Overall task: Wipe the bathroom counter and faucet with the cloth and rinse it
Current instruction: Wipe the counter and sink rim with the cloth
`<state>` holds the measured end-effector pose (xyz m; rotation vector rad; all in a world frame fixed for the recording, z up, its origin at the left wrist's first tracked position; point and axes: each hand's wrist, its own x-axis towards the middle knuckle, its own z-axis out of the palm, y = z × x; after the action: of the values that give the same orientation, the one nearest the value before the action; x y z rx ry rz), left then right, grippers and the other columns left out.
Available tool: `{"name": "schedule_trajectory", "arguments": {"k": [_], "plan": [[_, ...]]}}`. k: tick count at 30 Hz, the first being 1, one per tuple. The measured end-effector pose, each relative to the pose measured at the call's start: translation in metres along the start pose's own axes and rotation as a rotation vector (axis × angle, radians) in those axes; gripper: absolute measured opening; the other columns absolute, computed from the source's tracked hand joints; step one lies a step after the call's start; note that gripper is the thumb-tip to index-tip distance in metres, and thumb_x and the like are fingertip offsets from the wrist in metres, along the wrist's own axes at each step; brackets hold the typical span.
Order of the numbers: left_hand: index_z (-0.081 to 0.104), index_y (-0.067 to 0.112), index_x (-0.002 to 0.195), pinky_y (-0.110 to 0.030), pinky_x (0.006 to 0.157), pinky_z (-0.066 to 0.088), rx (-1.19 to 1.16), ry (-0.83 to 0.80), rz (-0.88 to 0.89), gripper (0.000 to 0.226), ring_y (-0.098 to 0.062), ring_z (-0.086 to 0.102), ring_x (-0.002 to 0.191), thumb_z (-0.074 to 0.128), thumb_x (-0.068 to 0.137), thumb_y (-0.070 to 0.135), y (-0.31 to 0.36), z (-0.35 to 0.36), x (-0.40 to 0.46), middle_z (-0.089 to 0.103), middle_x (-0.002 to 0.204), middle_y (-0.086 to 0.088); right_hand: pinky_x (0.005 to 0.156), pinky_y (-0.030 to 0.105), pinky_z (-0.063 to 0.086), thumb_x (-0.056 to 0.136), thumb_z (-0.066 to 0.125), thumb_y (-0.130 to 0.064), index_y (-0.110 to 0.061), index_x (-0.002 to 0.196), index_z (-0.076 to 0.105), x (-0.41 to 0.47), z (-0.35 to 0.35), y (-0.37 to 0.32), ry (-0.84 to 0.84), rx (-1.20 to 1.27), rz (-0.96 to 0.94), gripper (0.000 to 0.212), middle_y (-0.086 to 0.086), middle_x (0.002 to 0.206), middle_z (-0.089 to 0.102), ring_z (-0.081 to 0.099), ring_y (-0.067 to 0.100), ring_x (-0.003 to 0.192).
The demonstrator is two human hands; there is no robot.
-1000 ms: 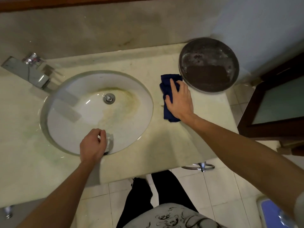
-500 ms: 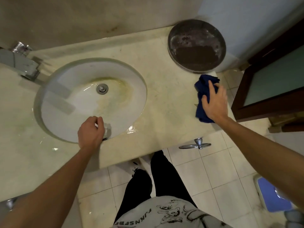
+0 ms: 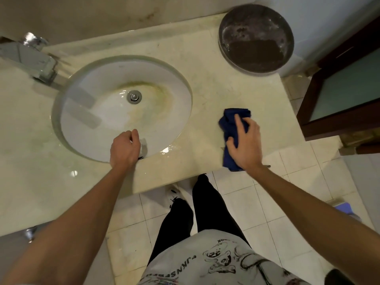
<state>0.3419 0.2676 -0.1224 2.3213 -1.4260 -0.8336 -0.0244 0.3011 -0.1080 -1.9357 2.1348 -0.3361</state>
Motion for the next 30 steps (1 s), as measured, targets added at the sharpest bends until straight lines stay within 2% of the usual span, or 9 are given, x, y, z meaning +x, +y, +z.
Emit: {"name": "schedule_trajectory", "arguments": {"k": [7,9,10,11,12,16,20,23,30], "plan": [[0.074,0.012,0.101,-0.046,0.095,0.053,-0.100,-0.244,-0.098,0.078,-0.031,0.067,0.097,0.023,0.094,0.072,-0.004,-0.007,0.009,0.075,0.105,-0.008,0.116,0.050,0.037,0.090,0.051,-0.039,-0.011,0.157,0.032,-0.037,0.045,-0.140,-0.104,-0.003,-0.135,0.075,0.023,0.150,0.041,0.039,0.039,0.137],[0.069,0.016,0.123,-0.036,0.087,0.052,-0.119,-0.477,-0.099,0.072,-0.024,0.068,0.091,0.024,0.102,0.067,-0.001,-0.010,0.014,0.076,0.104,-0.008,0.116,0.047,0.036,0.089,0.052,-0.039,-0.011,0.155,0.036,-0.046,0.062,-0.183,-0.130,0.031,-0.236,0.073,0.021,0.149,0.045,0.042,0.037,0.135],[0.066,0.013,0.126,-0.030,0.077,0.052,-0.210,-0.609,-0.122,0.069,-0.020,0.067,0.083,0.024,0.105,0.063,0.002,-0.013,0.015,0.058,0.096,0.013,0.114,0.045,0.036,0.089,0.053,-0.038,-0.009,0.152,0.041,-0.048,0.071,-0.205,-0.141,0.055,-0.279,0.070,0.019,0.146,0.048,0.045,0.036,0.132],[0.066,0.010,0.118,-0.027,0.071,0.053,-0.395,-0.711,-0.194,0.073,-0.018,0.068,0.078,0.020,0.105,0.065,0.005,-0.018,0.016,0.049,0.112,-0.034,0.112,0.043,0.038,0.090,0.054,-0.037,-0.008,0.149,0.045,-0.047,0.080,-0.227,-0.148,0.081,-0.295,0.067,0.017,0.144,0.050,0.047,0.033,0.129],[0.066,0.008,0.110,-0.026,0.074,0.056,-0.587,-0.743,-0.273,0.081,-0.018,0.069,0.081,0.015,0.102,0.070,0.007,-0.024,0.018,0.073,0.097,-0.021,0.110,0.041,0.039,0.090,0.055,-0.036,-0.008,0.147,0.046,-0.043,0.087,-0.248,-0.151,0.107,-0.280,0.064,0.015,0.142,0.051,0.048,0.031,0.127],[0.070,0.011,0.113,-0.037,0.103,0.050,-0.924,-0.565,-0.324,0.082,-0.024,0.067,0.104,0.027,0.095,0.079,-0.005,-0.064,0.029,0.070,0.109,-0.012,0.106,0.039,0.043,0.093,0.054,-0.033,-0.011,0.148,0.043,-0.018,0.102,-0.306,-0.174,0.185,-0.268,0.060,0.011,0.145,0.046,0.045,0.026,0.128],[0.069,0.022,0.089,-0.033,0.082,0.053,-0.834,-0.529,-0.303,0.038,-0.016,0.068,0.081,0.057,0.094,0.058,0.016,-0.089,0.035,0.069,0.085,-0.001,0.101,0.047,0.043,0.093,0.061,-0.026,-0.007,0.134,0.056,0.004,0.091,-0.306,-0.132,0.371,-0.336,0.046,0.015,0.144,0.049,0.046,0.031,0.126],[0.071,0.020,0.095,-0.033,0.076,0.054,-0.895,-0.433,-0.319,0.031,-0.016,0.069,0.077,0.070,0.084,0.050,0.064,-0.079,0.041,0.070,0.089,-0.004,0.105,0.048,0.041,0.089,0.063,-0.029,-0.008,0.133,0.057,0.022,0.065,-0.279,-0.087,0.443,-0.235,0.049,0.012,0.148,0.048,0.044,0.031,0.132],[0.064,0.011,0.110,-0.031,0.081,0.058,-1.332,-0.593,-0.316,0.032,-0.018,0.069,0.091,0.047,0.107,0.037,0.198,-0.045,0.031,0.068,0.104,-0.008,0.105,0.035,0.043,0.084,0.062,-0.031,-0.014,0.148,0.049,0.125,-0.030,-0.165,-0.124,0.469,-0.277,0.067,0.006,0.141,0.052,0.051,0.029,0.121]]}}
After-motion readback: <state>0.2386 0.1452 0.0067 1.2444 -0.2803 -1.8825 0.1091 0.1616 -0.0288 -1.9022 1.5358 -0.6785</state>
